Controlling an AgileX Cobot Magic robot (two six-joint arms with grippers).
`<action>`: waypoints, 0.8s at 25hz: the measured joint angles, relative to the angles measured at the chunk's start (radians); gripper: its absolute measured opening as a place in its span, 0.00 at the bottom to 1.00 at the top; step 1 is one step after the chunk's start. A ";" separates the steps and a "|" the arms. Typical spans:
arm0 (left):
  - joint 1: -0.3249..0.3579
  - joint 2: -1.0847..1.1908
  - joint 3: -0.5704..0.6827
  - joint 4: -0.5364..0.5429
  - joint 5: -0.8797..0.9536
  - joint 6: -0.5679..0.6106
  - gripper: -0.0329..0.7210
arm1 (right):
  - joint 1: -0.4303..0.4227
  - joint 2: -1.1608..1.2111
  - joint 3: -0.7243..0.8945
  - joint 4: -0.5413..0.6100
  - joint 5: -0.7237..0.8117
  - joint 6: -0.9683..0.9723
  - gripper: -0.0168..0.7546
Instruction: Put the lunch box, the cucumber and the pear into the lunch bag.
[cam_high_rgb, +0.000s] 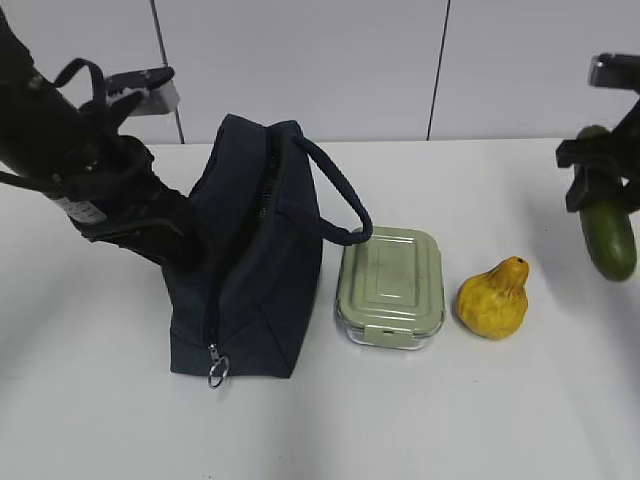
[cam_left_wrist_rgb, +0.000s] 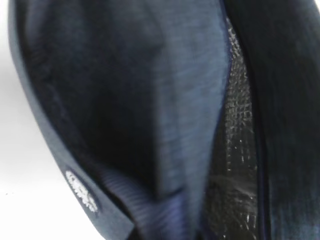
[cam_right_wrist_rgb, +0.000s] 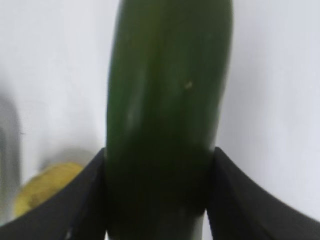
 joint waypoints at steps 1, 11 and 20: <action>0.000 0.003 0.000 -0.002 0.000 0.014 0.20 | 0.005 -0.015 -0.014 0.053 0.002 -0.030 0.51; -0.002 0.008 0.000 -0.033 -0.032 0.038 0.05 | 0.296 -0.052 -0.197 0.382 0.036 -0.150 0.51; -0.002 0.008 0.000 -0.051 -0.051 0.038 0.05 | 0.516 0.059 -0.305 0.390 -0.007 -0.056 0.51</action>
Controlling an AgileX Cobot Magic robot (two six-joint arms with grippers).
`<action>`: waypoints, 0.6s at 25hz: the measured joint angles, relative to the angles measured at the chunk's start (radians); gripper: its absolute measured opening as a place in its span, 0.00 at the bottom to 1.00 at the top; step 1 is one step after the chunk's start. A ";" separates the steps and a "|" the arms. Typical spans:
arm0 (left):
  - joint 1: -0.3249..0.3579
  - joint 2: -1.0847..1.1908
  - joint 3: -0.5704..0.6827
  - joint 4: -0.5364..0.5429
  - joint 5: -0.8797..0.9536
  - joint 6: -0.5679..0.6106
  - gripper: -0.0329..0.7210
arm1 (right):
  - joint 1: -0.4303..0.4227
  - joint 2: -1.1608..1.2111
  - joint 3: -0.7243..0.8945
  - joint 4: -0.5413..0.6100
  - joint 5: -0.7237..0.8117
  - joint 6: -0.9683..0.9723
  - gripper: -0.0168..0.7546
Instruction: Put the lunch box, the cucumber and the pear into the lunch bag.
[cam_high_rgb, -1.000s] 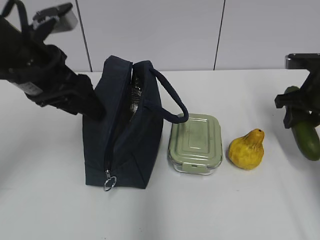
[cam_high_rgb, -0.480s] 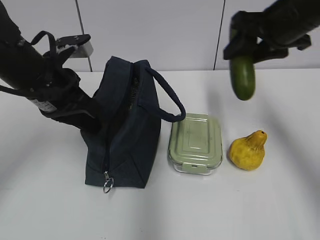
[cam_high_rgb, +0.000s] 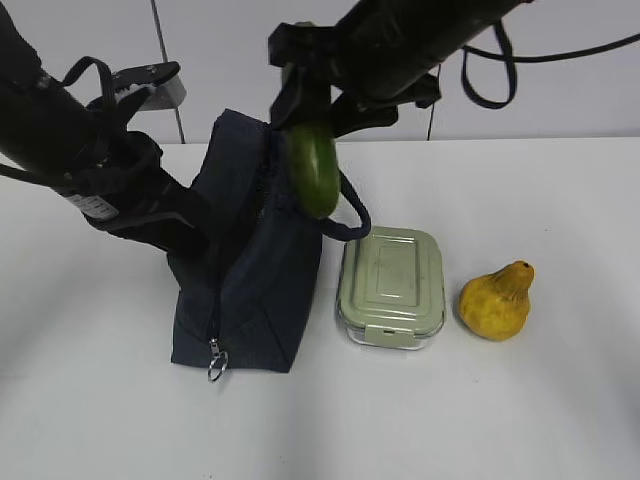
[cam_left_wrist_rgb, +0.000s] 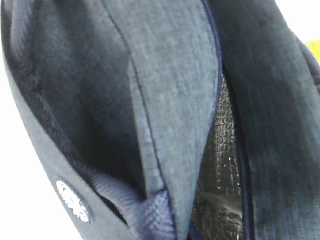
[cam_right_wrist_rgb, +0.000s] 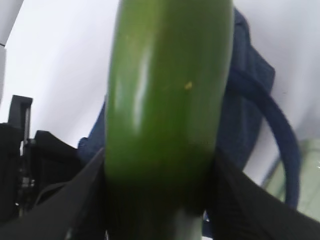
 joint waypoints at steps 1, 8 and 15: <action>0.000 0.000 0.000 -0.001 -0.001 0.000 0.05 | 0.018 0.013 -0.011 0.002 -0.004 0.005 0.51; 0.000 0.000 0.000 -0.015 -0.004 0.001 0.05 | 0.071 0.084 -0.065 0.101 -0.054 0.008 0.51; 0.000 0.000 0.000 -0.032 -0.006 0.008 0.05 | 0.079 0.147 -0.073 0.104 -0.100 0.003 0.51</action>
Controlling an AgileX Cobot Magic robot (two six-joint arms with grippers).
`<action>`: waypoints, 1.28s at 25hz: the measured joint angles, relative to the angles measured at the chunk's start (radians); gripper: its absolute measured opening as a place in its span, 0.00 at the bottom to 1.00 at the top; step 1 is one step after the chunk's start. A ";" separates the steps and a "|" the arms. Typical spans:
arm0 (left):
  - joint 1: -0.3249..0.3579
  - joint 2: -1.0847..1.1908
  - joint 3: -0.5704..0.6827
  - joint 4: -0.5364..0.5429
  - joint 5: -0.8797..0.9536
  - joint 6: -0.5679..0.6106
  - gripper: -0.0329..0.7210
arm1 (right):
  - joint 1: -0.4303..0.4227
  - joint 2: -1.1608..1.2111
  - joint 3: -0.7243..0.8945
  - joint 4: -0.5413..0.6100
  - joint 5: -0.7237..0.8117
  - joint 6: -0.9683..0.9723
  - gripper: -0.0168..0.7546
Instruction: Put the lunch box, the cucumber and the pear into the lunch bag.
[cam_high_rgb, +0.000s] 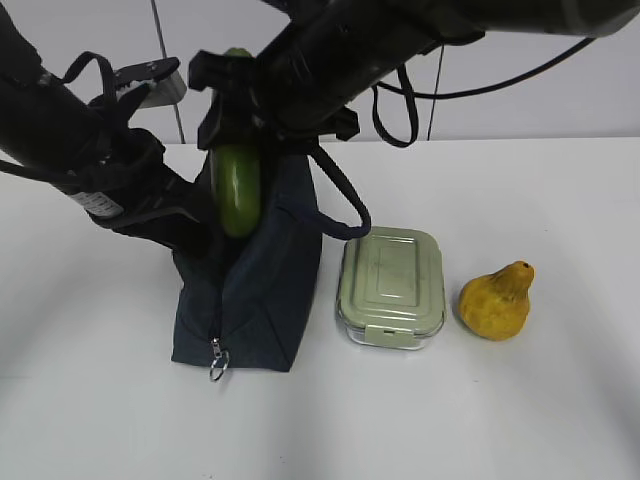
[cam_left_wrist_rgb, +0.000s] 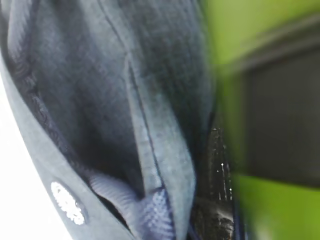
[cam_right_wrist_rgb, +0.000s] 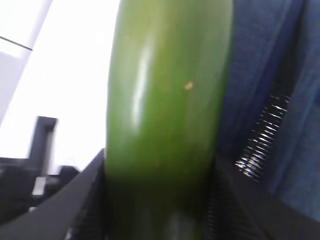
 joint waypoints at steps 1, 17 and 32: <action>0.000 0.000 0.000 -0.001 -0.001 0.000 0.05 | 0.000 0.012 0.000 -0.020 0.000 0.000 0.51; 0.000 -0.029 0.000 0.000 -0.006 0.001 0.04 | 0.000 0.074 0.000 -0.277 0.075 0.141 0.72; 0.000 -0.029 0.000 0.003 -0.005 0.001 0.04 | -0.077 -0.103 0.000 -0.480 0.173 0.139 0.73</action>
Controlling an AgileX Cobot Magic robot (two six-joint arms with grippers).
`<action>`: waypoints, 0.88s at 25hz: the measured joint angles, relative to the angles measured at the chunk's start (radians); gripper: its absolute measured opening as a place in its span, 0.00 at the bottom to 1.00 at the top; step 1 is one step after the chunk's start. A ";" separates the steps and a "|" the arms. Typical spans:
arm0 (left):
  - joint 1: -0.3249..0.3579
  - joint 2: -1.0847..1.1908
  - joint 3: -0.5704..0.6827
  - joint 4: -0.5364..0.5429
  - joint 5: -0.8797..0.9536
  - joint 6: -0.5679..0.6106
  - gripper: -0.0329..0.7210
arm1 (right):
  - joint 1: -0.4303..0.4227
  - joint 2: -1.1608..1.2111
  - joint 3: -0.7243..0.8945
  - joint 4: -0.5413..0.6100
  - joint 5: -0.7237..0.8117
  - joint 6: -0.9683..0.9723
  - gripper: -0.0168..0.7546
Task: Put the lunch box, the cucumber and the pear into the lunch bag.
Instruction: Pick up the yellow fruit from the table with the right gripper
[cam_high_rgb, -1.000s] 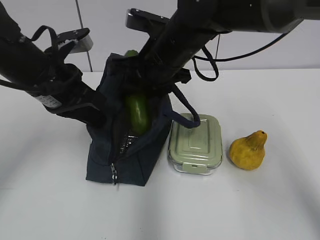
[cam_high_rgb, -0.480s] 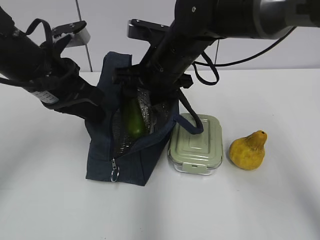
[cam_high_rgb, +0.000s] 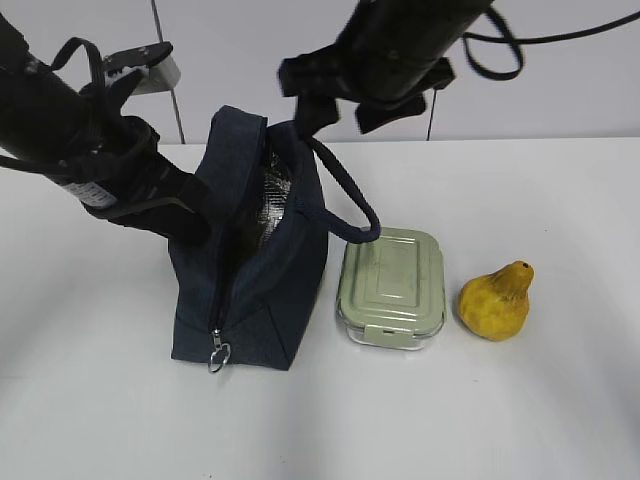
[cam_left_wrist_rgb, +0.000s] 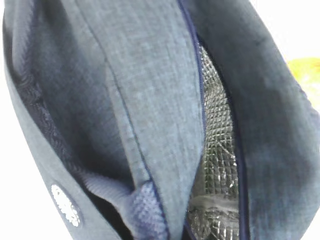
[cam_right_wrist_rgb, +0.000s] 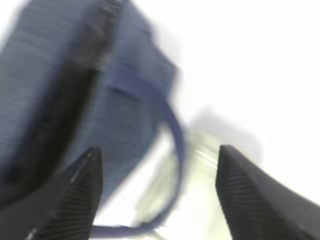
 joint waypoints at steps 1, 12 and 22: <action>0.000 0.000 0.000 0.000 0.000 0.000 0.04 | -0.025 -0.006 0.000 -0.015 0.033 0.000 0.73; 0.000 0.000 0.000 0.005 -0.001 0.000 0.04 | -0.254 -0.008 0.000 -0.035 0.374 -0.129 0.72; 0.000 0.000 0.000 0.005 0.001 0.000 0.04 | -0.272 0.002 0.212 -0.064 0.354 -0.153 0.72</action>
